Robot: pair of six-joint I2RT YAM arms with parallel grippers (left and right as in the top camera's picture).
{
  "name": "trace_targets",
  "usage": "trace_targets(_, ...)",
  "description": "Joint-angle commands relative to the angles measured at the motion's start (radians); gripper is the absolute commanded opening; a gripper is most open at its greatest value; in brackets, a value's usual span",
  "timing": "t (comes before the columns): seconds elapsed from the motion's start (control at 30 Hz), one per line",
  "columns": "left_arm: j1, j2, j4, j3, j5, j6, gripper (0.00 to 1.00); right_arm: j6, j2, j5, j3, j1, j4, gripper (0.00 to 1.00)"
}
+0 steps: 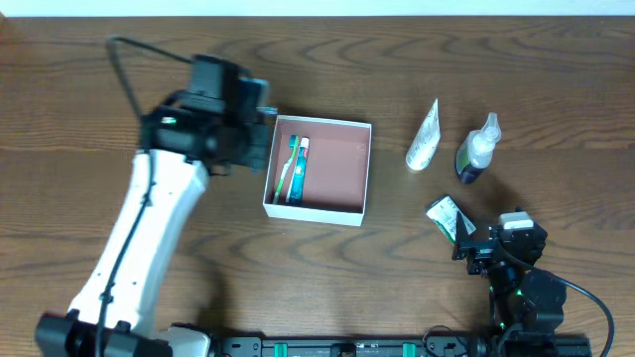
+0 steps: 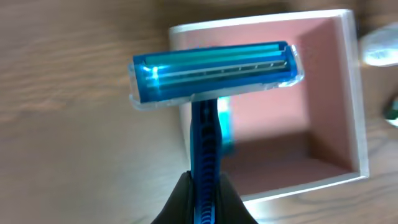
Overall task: Pack container
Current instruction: 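Lower the razor into the box and open the left gripper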
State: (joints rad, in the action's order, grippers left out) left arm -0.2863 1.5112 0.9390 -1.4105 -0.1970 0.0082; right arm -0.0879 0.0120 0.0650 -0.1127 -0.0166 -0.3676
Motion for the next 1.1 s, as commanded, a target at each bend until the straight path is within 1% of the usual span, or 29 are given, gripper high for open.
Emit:
trace_targets(0.0,-0.084,0.053,-0.050,0.045,-0.012,-0.082,0.06,0.005,-0.006,0.006,0.003,-0.006,0.001,0.99)
trace_targets(0.17,-0.154,0.149,-0.164,0.081,-0.005,-0.142,0.06,0.005,-0.006,0.007,0.003,-0.006,0.001,0.99)
trace_targets(0.47,-0.172,0.354,-0.187,0.081,0.073,-0.179,0.06,0.005,-0.006,0.007,0.003,-0.006,0.001,0.99)
trace_targets(0.7,-0.169,0.370,-0.184,0.081,0.093,-0.194,0.06,0.005,-0.006,0.007,0.003,-0.006,0.001,0.99)
trace_targets(0.83,-0.169,0.370,-0.177,0.081,0.093,-0.194,0.11,0.005,-0.006,0.007,0.003,-0.006,0.001,0.99)
trace_targets(0.93,-0.168,0.368,-0.148,0.073,0.093,-0.194,0.12,0.005,-0.006,0.007,0.003,-0.006,0.001,0.99)
trace_targets(1.07,-0.164,0.335,-0.082,0.019,0.093,-0.194,0.12,0.005,-0.006,0.007,0.003,-0.006,0.001,0.99)
